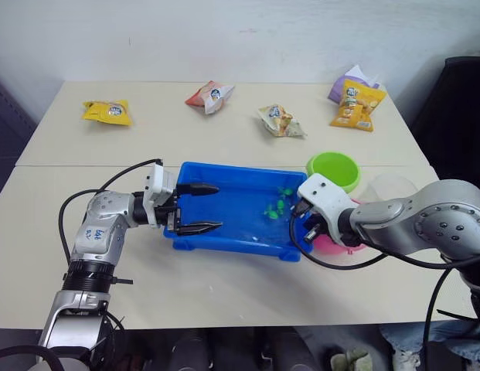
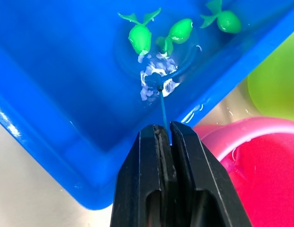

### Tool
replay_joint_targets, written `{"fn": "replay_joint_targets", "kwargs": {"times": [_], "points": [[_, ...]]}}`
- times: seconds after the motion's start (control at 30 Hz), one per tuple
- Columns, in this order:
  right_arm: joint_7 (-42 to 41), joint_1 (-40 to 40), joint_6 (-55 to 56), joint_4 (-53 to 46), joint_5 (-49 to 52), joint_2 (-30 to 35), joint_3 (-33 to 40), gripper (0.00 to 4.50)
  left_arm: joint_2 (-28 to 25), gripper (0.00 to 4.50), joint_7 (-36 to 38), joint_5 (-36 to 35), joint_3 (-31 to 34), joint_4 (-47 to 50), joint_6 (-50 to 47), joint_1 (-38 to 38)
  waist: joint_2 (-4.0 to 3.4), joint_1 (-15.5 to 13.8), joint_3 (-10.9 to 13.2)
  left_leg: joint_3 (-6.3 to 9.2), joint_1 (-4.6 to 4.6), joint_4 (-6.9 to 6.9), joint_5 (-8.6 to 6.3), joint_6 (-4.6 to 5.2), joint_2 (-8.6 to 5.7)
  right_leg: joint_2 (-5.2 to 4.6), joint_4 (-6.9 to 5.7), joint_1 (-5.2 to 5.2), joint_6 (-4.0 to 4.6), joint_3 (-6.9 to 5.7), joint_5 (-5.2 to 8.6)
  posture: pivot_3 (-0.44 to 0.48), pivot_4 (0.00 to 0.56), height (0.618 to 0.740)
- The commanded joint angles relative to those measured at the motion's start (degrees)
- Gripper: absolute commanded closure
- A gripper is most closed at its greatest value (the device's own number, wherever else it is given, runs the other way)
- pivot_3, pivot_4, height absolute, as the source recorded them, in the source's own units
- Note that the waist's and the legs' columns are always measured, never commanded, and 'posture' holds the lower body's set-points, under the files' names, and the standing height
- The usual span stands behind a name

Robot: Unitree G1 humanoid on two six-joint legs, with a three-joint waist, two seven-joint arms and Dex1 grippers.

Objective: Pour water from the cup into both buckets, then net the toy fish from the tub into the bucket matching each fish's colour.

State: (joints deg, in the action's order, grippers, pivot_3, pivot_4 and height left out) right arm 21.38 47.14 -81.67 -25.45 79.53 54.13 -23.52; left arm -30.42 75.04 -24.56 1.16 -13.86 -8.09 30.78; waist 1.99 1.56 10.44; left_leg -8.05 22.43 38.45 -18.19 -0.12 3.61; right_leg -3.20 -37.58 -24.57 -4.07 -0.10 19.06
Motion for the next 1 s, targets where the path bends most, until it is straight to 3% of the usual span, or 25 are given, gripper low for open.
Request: {"fn": "replay_joint_targets", "kwargs": {"times": [0.03, 0.2, 0.47, 0.67, 1.0], "points": [[-5.99, 0.20, -0.73, -2.46, -5.20, -1.15, 1.88, 4.50, -0.43, 0.02, -0.22, -0.57, 0.73, 1.58, 0.56, 0.01, 0.00, 0.05, 0.00, -0.01, 0.00, 0.00, 0.00, 0.00, 0.00, 0.00, -0.02, -0.01, 0.00, 0.01, 0.00, 0.000, 0.150, 0.739], [-12.95, -0.37, -0.33, -4.12, -11.40, -2.78, 2.76, 4.50, -0.64, 0.02, -0.19, -0.56, 0.77, 1.66, 0.49, -0.05, -0.01, 0.19, 0.00, -0.02, -0.01, 0.00, 0.00, 0.00, 0.01, 0.02, -0.05, -0.03, 0.00, 0.01, 0.00, 0.000, 0.150, 0.739], [-27.56, -3.54, 2.94, -7.21, -21.73, 1.23, 2.71, 4.50, -0.73, 0.02, 0.05, -0.57, 0.66, 1.48, 0.35, 0.14, -0.01, 0.09, 0.00, -0.03, -0.01, 0.00, 0.00, 0.00, -0.02, 0.02, -0.05, -0.03, 0.00, 0.00, 0.00, 0.000, 0.150, 0.739], [-31.70, -5.53, 0.67, -5.57, -25.27, 0.37, 7.13, 4.50, -0.75, 0.02, 0.18, -0.44, 0.67, 1.01, 0.59, 0.49, -0.01, 0.14, 0.00, -0.04, -0.03, 0.06, 0.00, 0.00, -0.01, 0.03, -0.13, -0.03, 0.00, 0.02, 0.00, 0.000, 0.150, 0.739], [-35.33, -5.21, 3.22, -4.55, -37.11, -1.43, 4.93, 4.50, -1.38, 0.02, 0.43, -0.43, 0.97, 0.98, 0.60, 0.63, -0.01, -0.06, 0.00, -0.04, -0.01, 0.20, 0.00, 0.00, -0.03, 0.01, -0.18, -0.01, 0.00, -0.01, 0.00, 0.000, 0.150, 0.739]]}}
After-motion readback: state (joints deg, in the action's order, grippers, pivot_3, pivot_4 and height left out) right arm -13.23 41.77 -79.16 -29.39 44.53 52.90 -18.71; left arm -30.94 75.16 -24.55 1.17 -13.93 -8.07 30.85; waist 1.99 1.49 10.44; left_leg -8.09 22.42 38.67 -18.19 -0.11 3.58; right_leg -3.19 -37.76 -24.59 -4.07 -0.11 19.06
